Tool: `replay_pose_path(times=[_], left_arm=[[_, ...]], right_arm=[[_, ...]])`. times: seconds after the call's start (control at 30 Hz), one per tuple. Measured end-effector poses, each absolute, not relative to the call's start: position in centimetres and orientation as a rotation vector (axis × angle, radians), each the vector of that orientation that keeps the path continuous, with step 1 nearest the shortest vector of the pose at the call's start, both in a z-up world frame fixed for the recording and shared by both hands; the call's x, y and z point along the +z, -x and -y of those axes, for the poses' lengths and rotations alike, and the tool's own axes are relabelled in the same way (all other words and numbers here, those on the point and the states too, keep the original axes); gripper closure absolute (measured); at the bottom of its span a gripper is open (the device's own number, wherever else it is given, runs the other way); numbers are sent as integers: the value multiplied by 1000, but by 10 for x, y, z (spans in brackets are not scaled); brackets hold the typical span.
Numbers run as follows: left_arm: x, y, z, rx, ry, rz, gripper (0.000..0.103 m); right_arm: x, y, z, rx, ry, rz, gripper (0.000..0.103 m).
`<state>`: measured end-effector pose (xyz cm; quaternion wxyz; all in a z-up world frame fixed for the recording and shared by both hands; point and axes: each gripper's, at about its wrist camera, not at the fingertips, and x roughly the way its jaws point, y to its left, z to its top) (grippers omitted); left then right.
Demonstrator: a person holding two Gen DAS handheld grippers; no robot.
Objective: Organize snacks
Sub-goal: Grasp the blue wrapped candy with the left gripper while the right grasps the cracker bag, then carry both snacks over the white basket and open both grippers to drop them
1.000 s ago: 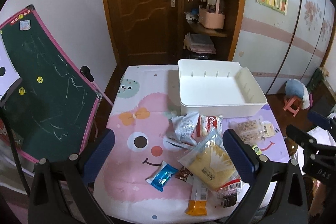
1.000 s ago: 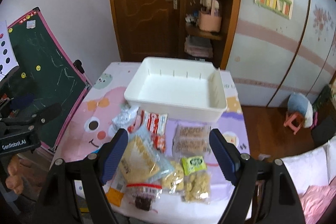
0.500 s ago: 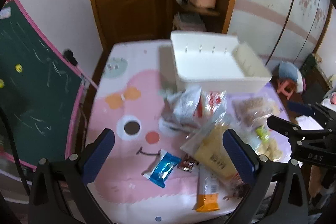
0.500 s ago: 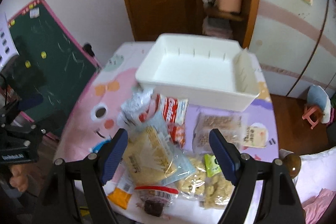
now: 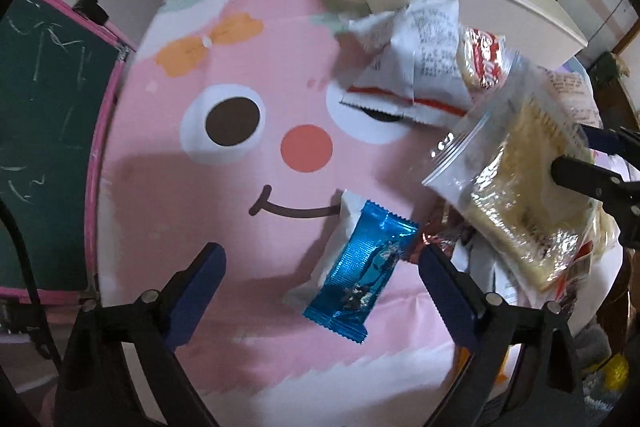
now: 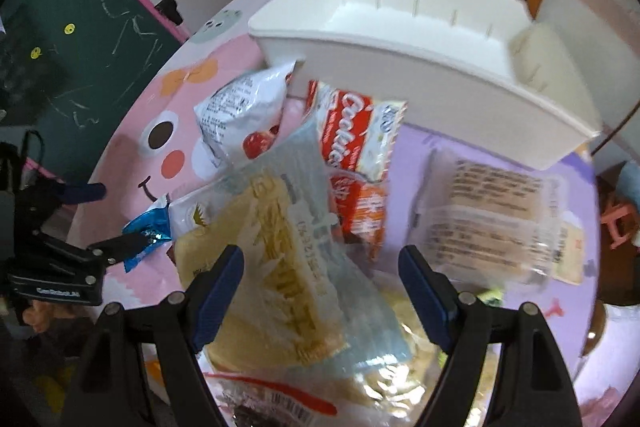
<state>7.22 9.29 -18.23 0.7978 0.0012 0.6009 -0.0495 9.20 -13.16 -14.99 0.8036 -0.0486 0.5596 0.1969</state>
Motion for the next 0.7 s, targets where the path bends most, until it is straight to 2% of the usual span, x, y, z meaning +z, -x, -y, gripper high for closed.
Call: replay_pose_path(times=[0.03, 0.1, 0.13, 0.17, 0.2, 0.23, 0.27, 0.3, 0.43, 0.6, 0.7], left_arm=[[-185, -73, -93, -113, -3, -1296, 6], [-192, -73, -92, -138, 5, -1319, 15], [-196, -73, -93, -149, 11, -1335, 30], [-199, -72, -91, -161, 16, -1354, 38], [-198, -71, -90, -158, -3, -1335, 44], [-197, -70, -89, -163, -18, -1331, 60], [-196, -69, -86, -157, -42, -1324, 72], [-195, -68, -86, -154, -46, -1323, 74], [-187, -65, -83, -171, -8, -1304, 75], [-148, -55, -74, -185, -10, -1211, 76], [-114, -48, -66, -198, -12, -1133, 76]], right_arm=[[-153, -94, 131, 451, 91, -1204, 23], [-158, -96, 129, 511, 64, -1211, 27], [-159, -96, 127, 538, 52, -1215, 34], [-158, -96, 124, 567, 37, -1216, 39], [-158, -95, 123, 591, 30, -1213, 51], [-156, -94, 121, 612, 24, -1211, 66], [-154, -93, 120, 630, 11, -1209, 74], [-153, -92, 120, 632, 4, -1209, 82], [-140, -83, 118, 607, 27, -1160, 94], [-101, -64, 121, 568, 63, -1039, 101], [-73, -56, 126, 506, 91, -958, 101]])
